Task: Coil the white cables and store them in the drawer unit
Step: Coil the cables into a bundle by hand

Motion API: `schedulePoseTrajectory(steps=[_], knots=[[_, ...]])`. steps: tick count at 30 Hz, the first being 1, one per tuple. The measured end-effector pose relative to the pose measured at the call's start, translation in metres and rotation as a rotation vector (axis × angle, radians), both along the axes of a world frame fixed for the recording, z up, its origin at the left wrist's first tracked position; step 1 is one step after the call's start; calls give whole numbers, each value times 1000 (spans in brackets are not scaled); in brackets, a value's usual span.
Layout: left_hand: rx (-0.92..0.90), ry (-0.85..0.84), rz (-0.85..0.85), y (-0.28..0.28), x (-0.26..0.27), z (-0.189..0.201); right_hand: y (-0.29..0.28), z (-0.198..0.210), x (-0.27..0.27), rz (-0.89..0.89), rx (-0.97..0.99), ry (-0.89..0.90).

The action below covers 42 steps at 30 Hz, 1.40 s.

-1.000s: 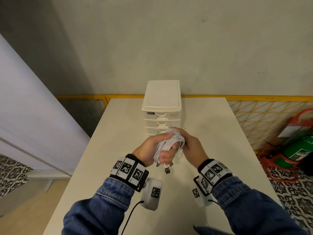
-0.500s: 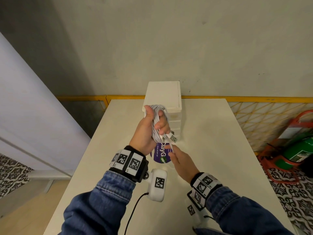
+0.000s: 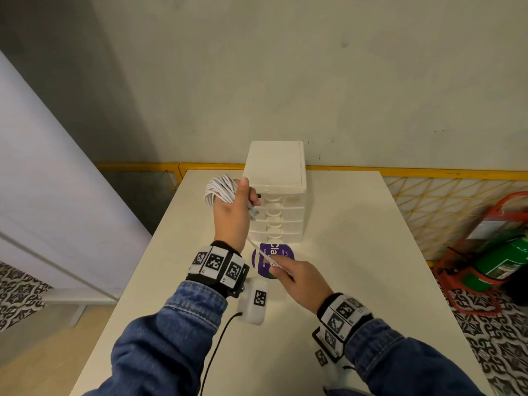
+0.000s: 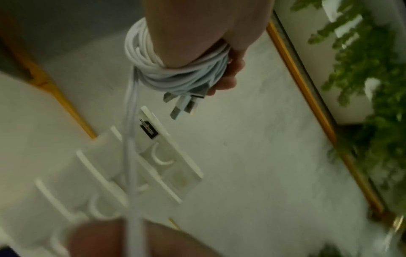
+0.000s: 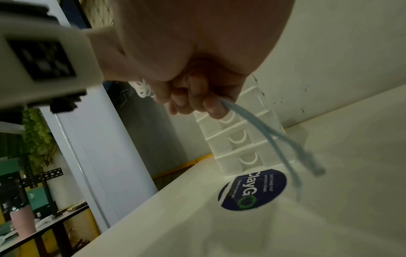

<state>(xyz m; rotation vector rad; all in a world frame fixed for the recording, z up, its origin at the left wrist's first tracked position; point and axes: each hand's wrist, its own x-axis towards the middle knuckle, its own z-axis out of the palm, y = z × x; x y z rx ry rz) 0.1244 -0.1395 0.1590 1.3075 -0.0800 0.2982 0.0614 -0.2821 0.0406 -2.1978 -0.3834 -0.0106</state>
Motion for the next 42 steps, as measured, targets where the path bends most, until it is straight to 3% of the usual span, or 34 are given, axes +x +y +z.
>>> schedulePoseTrajectory(steps=[2, 7, 11, 14, 17, 20, 23, 25, 31, 35, 42], knots=[[153, -38, 92, 7, 1, -1, -4, -1, -2, 11, -41, -9], [277, -93, 198, 13, 2, 0, -4, 15, -9, 36, -32, -142], [546, -196, 138, 15, 8, -18, -6, 43, -7, 51, -35, -298], [685, -136, -18, 14, 6, -27, -13, 65, -1, 60, -48, -403], [671, 14, -256, 10, -5, -25, -20, 85, 2, 33, -11, -497], [664, 150, -609, 3, -16, -25, -29, 96, 8, -1, 37, -530], [435, 230, -954, -8, -26, -30, -36, 98, 14, -23, 84, -499], [311, 262, -1069, -13, -31, -28, -39, 94, 18, -45, 131, -435], [323, 375, -1001, -12, -40, -19, -38, 87, 20, 68, 270, -89], [275, 406, -1019, -10, -41, -22, -28, 82, 13, 106, 474, 112], [108, 409, -1043, -9, -45, -14, -12, 86, 5, 11, 597, 38]])
